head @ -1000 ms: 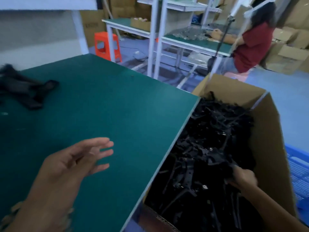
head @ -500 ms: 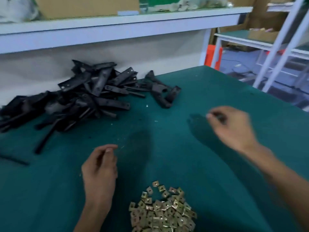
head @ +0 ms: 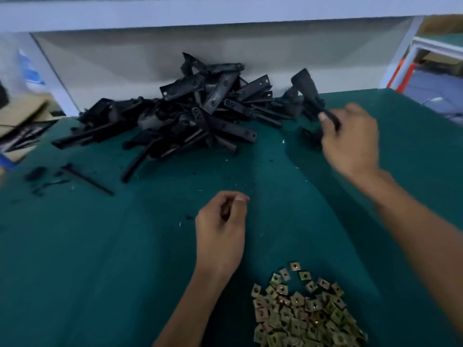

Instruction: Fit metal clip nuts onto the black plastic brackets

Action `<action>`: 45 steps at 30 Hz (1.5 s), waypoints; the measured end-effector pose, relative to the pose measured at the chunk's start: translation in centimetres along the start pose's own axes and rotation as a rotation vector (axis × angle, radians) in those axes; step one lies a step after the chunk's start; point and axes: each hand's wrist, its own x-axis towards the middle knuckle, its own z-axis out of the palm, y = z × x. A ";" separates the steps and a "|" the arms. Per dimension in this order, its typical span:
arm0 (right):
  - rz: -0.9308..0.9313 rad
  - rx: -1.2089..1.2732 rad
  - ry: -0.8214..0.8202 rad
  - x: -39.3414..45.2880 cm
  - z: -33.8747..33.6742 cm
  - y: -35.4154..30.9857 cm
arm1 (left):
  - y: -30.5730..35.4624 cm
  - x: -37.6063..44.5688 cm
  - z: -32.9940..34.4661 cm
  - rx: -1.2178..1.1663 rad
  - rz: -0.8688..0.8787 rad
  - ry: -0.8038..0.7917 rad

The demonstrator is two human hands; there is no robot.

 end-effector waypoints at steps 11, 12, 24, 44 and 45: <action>-0.501 0.174 -0.519 -13.2 -5.5 -11.2 | 4.6 1.1 -1.1 -0.722 -0.268 0.093; -0.583 0.198 -0.588 -13.8 -5.5 -11.5 | 5.4 1.3 -1.3 -0.749 -0.297 0.162; -0.036 0.611 -0.912 -15.9 -8.6 -2.4 | 4.2 1.5 -3.5 -0.554 -0.317 -0.234; 0.023 0.697 -1.077 -12.9 -6.3 -2.7 | 0.9 2.9 -3.6 -0.483 -0.304 -0.473; -0.022 0.654 -1.106 -12.9 -6.3 -2.6 | 0.8 2.9 -3.5 -0.483 -0.309 -0.473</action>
